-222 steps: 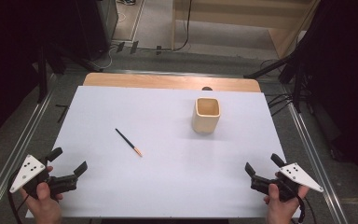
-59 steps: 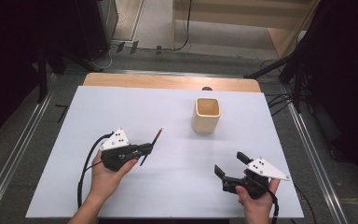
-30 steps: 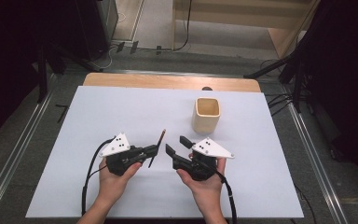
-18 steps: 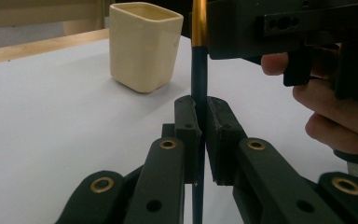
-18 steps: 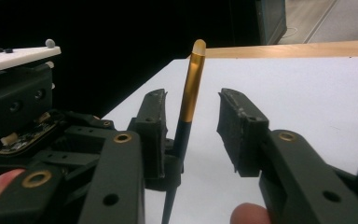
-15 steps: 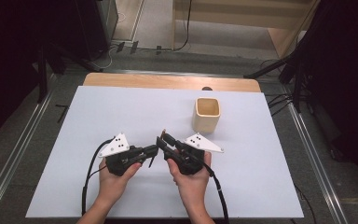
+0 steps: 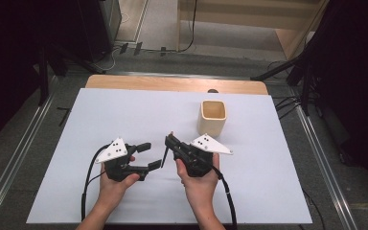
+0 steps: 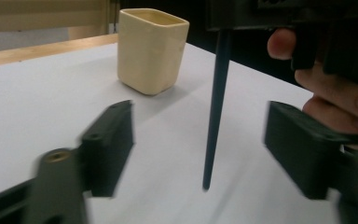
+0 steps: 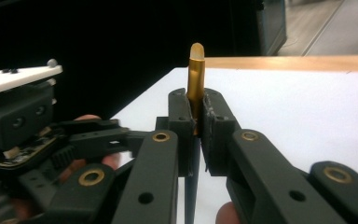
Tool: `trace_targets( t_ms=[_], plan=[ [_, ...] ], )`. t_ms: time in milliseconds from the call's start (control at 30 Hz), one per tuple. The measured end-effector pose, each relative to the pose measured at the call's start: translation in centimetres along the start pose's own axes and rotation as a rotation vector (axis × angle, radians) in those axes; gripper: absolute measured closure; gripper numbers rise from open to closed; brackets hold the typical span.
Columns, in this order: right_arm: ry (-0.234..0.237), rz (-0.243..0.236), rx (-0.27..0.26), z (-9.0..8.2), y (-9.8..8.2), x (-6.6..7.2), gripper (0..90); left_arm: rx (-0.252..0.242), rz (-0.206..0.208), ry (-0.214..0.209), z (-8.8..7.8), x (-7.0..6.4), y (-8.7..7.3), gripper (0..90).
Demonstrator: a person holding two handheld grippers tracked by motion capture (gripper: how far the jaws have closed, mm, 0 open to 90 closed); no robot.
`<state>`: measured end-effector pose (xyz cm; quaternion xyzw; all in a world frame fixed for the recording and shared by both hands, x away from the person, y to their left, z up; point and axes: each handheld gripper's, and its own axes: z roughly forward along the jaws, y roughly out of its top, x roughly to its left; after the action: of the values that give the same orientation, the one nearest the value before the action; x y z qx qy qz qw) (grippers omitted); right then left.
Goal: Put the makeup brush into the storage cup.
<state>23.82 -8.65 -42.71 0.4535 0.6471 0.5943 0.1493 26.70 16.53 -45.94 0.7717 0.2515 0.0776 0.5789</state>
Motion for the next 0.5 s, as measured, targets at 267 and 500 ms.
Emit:
trace_targets(
  t_ms=[267,500],
  plan=[
    [-0.048,-0.057,-0.008,-1.2,1.1,-1.3,84.9,-0.016,0.003,0.062,-2.7,1.3,-1.1,0.0],
    [-0.088,-0.078,-0.022,-2.0,2.1,-2.4,84.9,-0.028,-0.013,0.139,-5.3,2.8,-2.0,0.0]
  ],
)
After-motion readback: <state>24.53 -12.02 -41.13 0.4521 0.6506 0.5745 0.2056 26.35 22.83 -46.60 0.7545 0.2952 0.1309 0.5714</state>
